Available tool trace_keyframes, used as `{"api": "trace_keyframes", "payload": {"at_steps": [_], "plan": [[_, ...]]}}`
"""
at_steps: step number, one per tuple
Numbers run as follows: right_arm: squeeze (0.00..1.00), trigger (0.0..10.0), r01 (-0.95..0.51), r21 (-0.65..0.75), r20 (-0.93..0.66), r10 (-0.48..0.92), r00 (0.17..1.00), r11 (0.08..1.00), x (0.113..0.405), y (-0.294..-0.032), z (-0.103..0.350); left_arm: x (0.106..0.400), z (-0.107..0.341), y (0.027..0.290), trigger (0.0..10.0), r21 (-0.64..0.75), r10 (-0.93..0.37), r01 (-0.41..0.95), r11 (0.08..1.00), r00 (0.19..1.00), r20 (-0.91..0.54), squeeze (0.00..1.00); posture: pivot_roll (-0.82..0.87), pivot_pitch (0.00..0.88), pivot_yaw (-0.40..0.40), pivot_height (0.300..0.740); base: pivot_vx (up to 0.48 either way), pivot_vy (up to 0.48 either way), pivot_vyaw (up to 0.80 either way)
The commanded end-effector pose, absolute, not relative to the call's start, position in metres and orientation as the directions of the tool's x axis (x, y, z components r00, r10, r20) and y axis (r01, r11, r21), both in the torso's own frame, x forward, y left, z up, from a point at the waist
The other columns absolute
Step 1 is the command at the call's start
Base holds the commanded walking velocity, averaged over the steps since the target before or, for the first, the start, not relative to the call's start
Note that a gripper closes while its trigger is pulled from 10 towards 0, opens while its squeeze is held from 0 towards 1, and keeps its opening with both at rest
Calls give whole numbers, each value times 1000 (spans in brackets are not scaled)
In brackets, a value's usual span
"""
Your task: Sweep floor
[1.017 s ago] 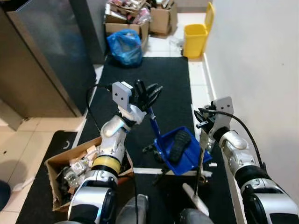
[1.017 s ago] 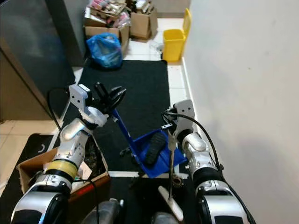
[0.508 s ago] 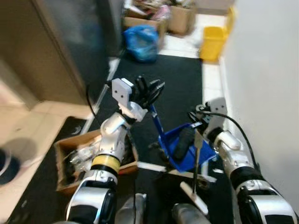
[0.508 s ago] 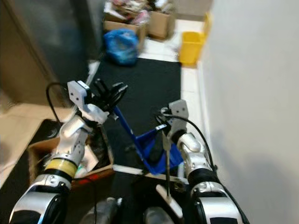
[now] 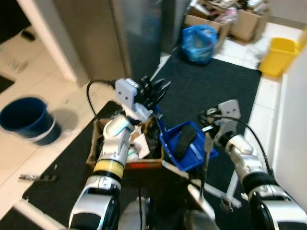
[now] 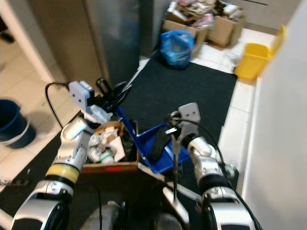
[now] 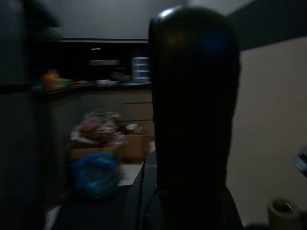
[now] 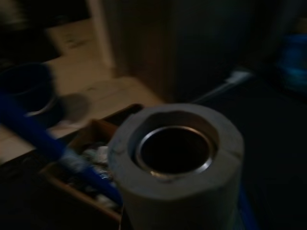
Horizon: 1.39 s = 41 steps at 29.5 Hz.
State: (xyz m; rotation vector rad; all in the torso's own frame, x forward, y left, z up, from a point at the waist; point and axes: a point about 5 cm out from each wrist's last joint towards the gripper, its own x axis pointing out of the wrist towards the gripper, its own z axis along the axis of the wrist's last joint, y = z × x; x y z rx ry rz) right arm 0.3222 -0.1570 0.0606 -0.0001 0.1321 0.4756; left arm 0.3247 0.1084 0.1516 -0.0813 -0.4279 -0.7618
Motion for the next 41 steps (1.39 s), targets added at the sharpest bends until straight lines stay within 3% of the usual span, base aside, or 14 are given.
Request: {"api": "trace_keyframes", "payload": {"at_steps": [1,22,31,41], "plan": [[0,10000,-459,23,-125,458,880,888,322,-158,61,325,176,109,10000,133,-636,668,732,599,487,0,65,0,-36,740,0,0,756],[0,10000,-462,25,-137,461,877,886,319,-156,57,326,220,126,10000,176,-590,612,771,581,561,0,77,0,-39,740,0,0,756],[0,10000,-458,30,-139,458,878,888,318,-157,56,325,235,144,10000,184,-540,545,818,619,570,0,85,0,-37,740,0,0,751],[0,10000,-413,42,-129,415,901,910,320,-161,57,322,234,163,10000,125,-532,546,829,699,478,0,95,0,-44,740,0,0,522]]}}
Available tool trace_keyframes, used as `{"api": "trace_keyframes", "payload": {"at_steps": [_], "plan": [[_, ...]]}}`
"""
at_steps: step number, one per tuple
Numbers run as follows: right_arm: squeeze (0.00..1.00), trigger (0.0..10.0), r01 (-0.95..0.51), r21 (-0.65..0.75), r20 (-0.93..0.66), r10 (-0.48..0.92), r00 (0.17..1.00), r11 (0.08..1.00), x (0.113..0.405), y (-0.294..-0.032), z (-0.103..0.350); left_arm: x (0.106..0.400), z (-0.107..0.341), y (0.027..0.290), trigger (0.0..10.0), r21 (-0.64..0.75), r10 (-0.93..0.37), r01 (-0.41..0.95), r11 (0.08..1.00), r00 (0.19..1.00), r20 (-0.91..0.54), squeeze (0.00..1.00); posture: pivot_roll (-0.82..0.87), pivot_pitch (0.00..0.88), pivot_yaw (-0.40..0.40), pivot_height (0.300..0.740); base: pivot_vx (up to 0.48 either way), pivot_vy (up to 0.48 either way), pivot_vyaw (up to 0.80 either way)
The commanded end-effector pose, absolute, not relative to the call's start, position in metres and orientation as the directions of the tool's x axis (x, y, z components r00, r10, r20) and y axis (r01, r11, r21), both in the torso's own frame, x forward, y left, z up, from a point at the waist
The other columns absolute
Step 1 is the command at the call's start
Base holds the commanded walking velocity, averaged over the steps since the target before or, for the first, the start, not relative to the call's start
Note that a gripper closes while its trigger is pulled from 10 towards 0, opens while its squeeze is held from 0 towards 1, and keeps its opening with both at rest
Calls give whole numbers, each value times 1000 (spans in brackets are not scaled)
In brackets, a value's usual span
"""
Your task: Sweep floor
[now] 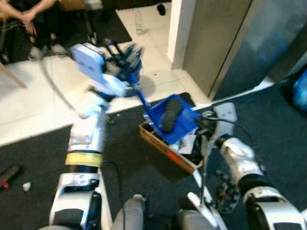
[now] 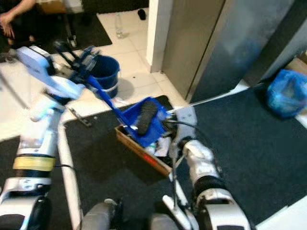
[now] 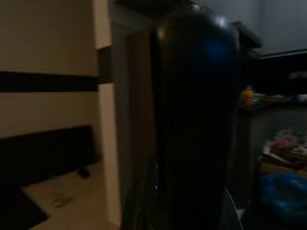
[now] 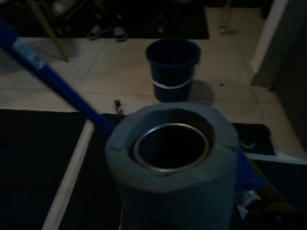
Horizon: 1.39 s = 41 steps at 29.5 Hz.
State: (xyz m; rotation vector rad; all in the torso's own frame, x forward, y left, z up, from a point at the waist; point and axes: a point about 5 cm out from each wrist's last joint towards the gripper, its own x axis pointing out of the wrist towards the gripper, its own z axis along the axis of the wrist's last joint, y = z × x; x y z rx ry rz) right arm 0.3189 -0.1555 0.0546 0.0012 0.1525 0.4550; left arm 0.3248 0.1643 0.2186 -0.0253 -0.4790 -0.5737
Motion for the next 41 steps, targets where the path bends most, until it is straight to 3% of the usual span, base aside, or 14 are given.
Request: {"api": "trace_keyframes", "payload": {"at_steps": [1,14,23,36,41], "plan": [[0,10000,-403,43,-137,405,904,914,321,-162,57,322,233,165,10000,120,-535,549,828,706,464,0,97,0,-46,740,0,0,0],[0,10000,-361,45,-174,363,915,931,320,-166,52,317,228,182,10000,106,-577,582,806,735,356,0,99,0,-47,740,0,0,0],[0,10000,-356,46,-173,359,917,933,320,-166,51,316,228,176,10000,81,-592,606,791,726,351,0,100,0,-47,740,28,-380,0],[0,10000,-350,48,-170,352,920,936,320,-167,51,317,235,185,10000,77,-569,585,808,738,363,0,98,0,-54,740,0,0,0],[0,10000,-340,63,-182,346,921,938,321,-168,51,319,238,194,10000,96,-561,566,818,750,351,0,98,0,-54,740,0,0,-800]]}}
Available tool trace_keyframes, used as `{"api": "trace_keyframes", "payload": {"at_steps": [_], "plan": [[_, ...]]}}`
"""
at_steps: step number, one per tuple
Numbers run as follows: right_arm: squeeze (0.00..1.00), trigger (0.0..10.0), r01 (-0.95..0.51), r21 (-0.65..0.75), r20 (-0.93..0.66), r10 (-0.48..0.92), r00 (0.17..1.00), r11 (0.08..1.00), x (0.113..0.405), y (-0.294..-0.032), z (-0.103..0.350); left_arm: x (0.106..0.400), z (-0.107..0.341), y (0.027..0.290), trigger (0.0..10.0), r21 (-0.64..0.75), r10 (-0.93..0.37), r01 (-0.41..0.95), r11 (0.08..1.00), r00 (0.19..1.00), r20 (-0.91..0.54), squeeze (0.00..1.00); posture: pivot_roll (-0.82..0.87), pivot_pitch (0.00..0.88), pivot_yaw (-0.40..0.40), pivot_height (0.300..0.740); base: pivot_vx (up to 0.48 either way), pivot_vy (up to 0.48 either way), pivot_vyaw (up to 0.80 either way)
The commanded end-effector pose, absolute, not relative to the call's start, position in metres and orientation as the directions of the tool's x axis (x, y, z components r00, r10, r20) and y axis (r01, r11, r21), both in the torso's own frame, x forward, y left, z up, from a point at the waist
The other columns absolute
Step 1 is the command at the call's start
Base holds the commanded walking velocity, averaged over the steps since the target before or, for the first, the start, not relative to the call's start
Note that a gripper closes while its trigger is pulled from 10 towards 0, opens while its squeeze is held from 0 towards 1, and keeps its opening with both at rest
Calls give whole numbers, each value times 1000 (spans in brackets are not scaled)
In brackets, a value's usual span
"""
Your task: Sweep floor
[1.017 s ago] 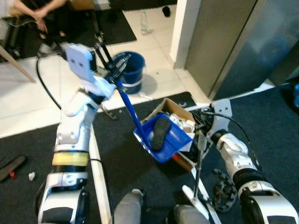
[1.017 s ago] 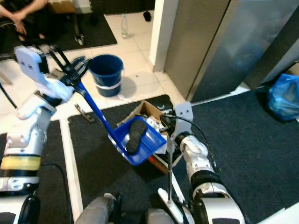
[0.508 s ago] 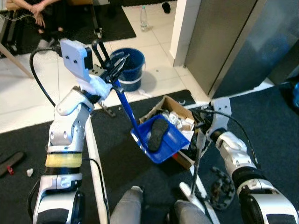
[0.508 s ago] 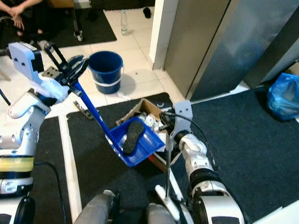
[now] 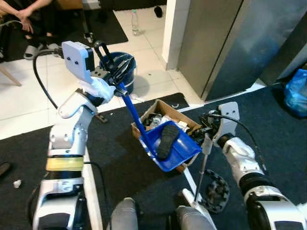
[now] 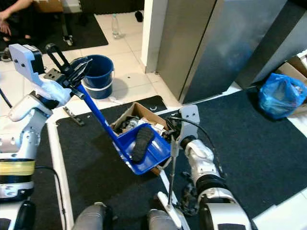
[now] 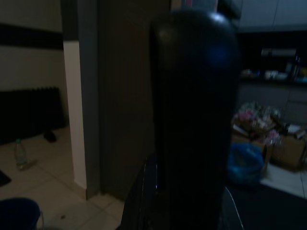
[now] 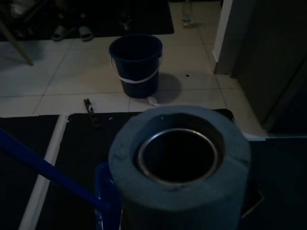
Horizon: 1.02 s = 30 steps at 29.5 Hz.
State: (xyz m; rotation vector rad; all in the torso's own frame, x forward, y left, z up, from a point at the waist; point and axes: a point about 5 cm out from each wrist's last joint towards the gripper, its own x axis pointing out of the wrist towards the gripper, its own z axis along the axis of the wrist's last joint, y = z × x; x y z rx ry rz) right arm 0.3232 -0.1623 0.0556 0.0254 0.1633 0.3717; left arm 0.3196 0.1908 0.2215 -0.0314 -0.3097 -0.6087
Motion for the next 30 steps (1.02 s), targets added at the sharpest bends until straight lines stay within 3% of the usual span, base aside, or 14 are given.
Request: {"api": "trace_keyframes", "payload": {"at_steps": [1,7,17,30], "plan": [[0,10000,-340,63,-182,346,921,938,321,-168,51,319,238,194,10000,96,-561,566,818,750,351,0,98,0,-54,740,0,0,-800],[0,10000,-329,64,-176,335,926,942,321,-169,51,319,240,200,10000,124,-570,564,817,753,330,0,98,0,-53,740,0,0,-800],[0,10000,-324,56,-170,328,929,945,320,-171,51,320,247,223,10000,212,-552,513,832,806,213,0,96,0,-48,740,0,0,0],[0,10000,-315,58,-178,320,930,947,319,-172,49,323,271,272,10000,385,-402,321,866,903,151,0,105,0,-47,740,0,0,0]]}}
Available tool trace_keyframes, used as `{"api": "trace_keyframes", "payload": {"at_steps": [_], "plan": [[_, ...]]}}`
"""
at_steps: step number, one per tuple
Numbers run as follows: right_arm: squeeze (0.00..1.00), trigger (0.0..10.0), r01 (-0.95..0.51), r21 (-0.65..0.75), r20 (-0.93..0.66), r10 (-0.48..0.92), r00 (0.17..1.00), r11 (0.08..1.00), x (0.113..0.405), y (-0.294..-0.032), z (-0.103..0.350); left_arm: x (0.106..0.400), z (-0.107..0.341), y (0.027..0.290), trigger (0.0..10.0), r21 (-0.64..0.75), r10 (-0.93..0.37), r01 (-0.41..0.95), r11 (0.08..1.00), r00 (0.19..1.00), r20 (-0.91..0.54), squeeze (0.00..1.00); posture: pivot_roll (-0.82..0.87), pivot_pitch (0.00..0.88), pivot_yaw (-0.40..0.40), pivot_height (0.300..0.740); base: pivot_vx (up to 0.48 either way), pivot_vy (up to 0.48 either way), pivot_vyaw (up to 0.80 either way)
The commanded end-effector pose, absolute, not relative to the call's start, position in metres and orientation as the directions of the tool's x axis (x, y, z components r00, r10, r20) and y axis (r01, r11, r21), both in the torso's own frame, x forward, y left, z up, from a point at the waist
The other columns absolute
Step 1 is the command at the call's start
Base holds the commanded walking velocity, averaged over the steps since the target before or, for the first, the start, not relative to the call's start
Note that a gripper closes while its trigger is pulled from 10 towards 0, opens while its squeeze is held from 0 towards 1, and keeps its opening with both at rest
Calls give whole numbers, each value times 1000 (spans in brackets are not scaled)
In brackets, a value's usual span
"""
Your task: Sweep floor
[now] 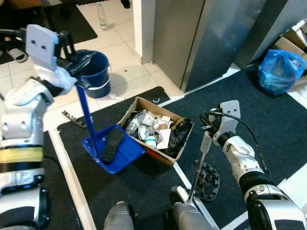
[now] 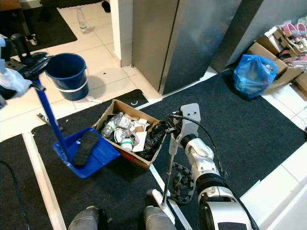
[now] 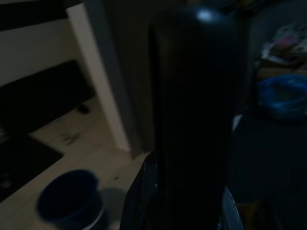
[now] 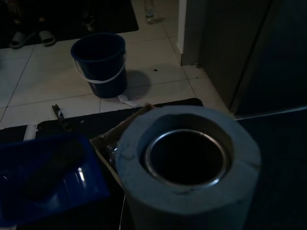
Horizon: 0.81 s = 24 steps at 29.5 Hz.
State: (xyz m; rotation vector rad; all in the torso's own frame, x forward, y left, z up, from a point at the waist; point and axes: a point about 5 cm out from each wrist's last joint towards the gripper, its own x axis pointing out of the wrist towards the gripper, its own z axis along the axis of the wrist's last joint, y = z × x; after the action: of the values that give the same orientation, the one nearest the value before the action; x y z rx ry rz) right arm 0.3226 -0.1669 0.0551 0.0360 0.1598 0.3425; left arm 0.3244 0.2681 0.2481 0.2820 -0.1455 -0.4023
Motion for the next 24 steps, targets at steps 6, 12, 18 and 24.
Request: {"api": "trace_keyframes", "payload": {"at_steps": [6,12,18,24], "plan": [[0,10000,-307,56,-178,312,933,950,318,-173,49,329,278,263,10000,431,-416,290,855,879,234,0,105,0,-47,740,0,0,0],[0,10000,-298,53,-177,303,936,953,319,-175,49,333,293,253,10000,458,-435,259,850,835,337,0,99,0,-49,740,0,0,0],[0,10000,-298,50,-180,302,936,953,318,-175,49,339,295,250,10000,476,-462,273,836,818,342,0,95,0,-54,740,0,0,0],[0,10000,-299,47,-187,302,935,953,318,-175,48,352,286,253,10000,530,-478,292,796,841,253,0,93,0,-57,740,0,0,0]]}}
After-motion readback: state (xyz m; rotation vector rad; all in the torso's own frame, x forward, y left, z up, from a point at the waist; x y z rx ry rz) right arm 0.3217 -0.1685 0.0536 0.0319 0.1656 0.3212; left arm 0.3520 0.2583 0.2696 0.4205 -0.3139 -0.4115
